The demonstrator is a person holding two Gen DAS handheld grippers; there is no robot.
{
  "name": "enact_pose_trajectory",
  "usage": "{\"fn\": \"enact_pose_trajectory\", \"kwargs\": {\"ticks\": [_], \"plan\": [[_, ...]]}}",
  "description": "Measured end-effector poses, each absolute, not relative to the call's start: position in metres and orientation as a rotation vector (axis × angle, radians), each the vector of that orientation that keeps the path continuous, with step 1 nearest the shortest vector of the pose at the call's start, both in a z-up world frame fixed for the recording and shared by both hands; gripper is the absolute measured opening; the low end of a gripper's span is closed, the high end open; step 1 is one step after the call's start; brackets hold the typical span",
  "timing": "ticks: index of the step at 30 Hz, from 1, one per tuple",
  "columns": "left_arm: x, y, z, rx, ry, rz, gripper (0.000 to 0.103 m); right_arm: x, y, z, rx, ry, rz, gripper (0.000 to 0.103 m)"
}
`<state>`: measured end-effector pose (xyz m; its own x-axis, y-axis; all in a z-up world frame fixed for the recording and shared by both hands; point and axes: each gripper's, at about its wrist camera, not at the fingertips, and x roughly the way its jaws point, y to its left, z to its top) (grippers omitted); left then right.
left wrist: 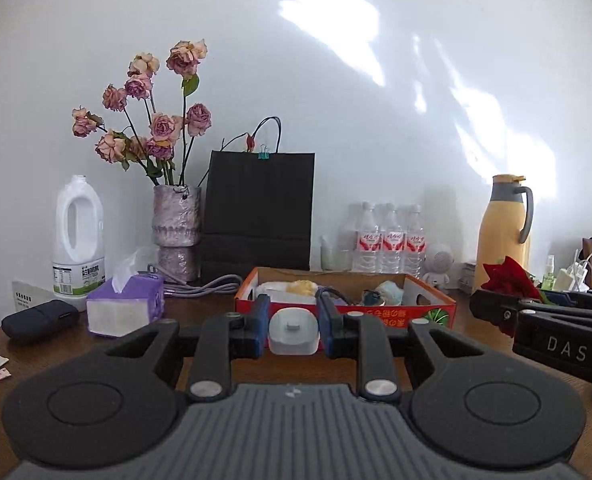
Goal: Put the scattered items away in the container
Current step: 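Carry the white cap and red flower over the box and release both inside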
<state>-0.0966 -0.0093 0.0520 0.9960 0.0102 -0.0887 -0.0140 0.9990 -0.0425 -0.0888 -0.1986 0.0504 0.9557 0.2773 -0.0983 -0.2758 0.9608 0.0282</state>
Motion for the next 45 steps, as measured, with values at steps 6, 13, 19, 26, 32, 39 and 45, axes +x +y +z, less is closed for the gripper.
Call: {"fn": "enact_pose_trajectory", "kwargs": {"ticks": [6,13,19,26,32,39,45], "plan": [[-0.085,-0.012,0.056,-0.04,0.076,0.005,0.026,-0.082,-0.21,0.057,0.026,0.085,0.258,0.036],[0.052,-0.021,0.111,-0.103,0.072,-0.071,0.026,0.016,-0.213,0.115,0.094,0.099,0.258,0.036],[0.178,-0.031,0.131,-0.103,0.22,-0.091,0.026,0.144,-0.216,0.159,0.036,0.205,0.206,0.036],[0.287,-0.051,0.075,-0.006,0.619,-0.112,0.036,0.281,-0.231,0.13,0.008,0.67,0.232,0.038],[0.311,-0.057,0.053,0.125,0.735,-0.103,0.088,0.339,-0.23,0.081,0.026,0.956,0.171,0.067],[0.33,-0.02,0.083,-0.03,0.899,0.024,0.102,0.361,-0.225,0.09,0.225,1.076,0.229,0.076],[0.327,0.001,0.097,0.038,0.898,0.196,0.103,0.359,-0.194,0.089,0.094,1.123,0.201,0.086]]}}
